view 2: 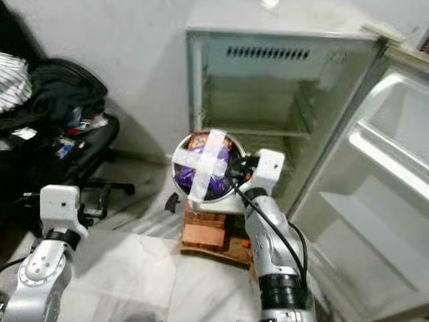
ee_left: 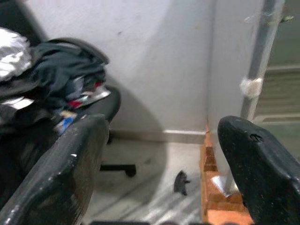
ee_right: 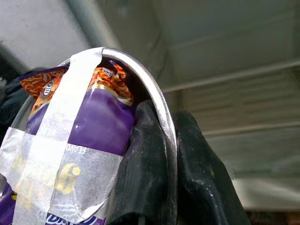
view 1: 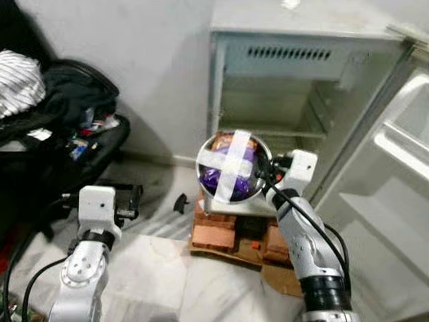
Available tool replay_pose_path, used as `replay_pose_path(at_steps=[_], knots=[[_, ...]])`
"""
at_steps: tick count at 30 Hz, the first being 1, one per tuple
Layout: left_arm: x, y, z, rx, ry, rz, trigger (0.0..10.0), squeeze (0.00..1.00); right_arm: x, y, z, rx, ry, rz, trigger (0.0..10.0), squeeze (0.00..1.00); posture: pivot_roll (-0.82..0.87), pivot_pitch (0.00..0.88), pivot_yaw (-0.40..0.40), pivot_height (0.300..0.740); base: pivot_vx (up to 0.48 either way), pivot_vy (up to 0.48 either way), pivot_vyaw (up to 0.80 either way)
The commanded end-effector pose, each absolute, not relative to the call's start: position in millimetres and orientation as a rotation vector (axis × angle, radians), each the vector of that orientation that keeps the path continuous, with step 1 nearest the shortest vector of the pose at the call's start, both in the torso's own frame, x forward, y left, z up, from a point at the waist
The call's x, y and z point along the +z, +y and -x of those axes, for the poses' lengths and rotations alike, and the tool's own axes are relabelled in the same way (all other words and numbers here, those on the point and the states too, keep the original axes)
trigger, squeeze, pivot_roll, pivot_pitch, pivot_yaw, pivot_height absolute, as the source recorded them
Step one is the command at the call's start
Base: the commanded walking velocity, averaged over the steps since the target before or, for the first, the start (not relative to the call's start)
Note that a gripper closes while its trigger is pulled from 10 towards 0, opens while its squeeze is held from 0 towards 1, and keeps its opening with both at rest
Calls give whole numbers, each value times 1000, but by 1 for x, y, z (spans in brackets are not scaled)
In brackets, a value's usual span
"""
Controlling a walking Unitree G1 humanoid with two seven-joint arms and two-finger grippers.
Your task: Restocking fridge
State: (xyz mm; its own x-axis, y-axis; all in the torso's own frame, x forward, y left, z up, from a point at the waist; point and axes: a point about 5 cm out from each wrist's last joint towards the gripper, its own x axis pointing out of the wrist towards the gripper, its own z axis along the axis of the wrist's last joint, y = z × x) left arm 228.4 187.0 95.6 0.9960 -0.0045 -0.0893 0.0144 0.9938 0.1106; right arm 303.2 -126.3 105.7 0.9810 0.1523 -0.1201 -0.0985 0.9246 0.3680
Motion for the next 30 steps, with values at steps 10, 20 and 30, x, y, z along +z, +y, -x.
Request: replay_pose_path(at_steps=[10,20,30], knots=[[98,180,-231,-22,85,-85,10000,0,108,-141,-304,69,121,-352,10000,0,120,48,-21,740,364,309,0],[98,178,-232,-28,87,-88,10000,0,109,-141,-306,68,118,-351,10000,0,121,48,-24,740,271,395,0],[96,175,-232,-48,103,-83,10000,0,110,-144,-308,40,108,-344,10000,0,126,49,-22,740,0,80,0]])
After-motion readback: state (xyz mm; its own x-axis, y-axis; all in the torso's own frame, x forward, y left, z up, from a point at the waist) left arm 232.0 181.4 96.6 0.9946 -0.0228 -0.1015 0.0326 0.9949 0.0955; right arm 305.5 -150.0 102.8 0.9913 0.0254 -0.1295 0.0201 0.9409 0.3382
